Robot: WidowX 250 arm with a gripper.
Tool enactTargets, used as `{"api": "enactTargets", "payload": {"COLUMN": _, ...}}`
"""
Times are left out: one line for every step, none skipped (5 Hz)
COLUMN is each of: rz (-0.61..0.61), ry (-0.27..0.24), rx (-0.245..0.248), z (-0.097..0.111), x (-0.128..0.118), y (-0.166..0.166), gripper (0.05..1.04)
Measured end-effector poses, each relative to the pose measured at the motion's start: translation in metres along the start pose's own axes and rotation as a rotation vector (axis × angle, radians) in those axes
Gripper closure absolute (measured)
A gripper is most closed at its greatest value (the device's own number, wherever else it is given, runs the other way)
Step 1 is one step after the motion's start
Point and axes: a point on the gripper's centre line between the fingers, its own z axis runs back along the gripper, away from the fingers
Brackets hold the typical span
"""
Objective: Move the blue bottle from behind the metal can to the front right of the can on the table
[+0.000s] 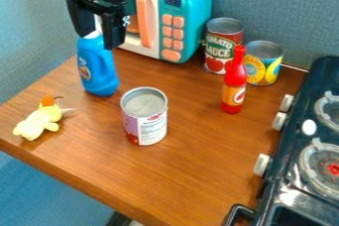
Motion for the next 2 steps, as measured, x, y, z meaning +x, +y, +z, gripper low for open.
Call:
{"api": "enactTargets", "payload": {"rz": -0.004, "ry": 0.037, "rx": -0.014, "z": -0.0118, "x": -0.0017, "y": -0.0016, "gripper": 0.083}}
{"api": "enactTargets", "payload": {"rz": -0.024, "ry": 0.016, "rx": -0.014, "z": -0.0042, "x": 0.0066, "y": 0.0075, "gripper": 0.083}}
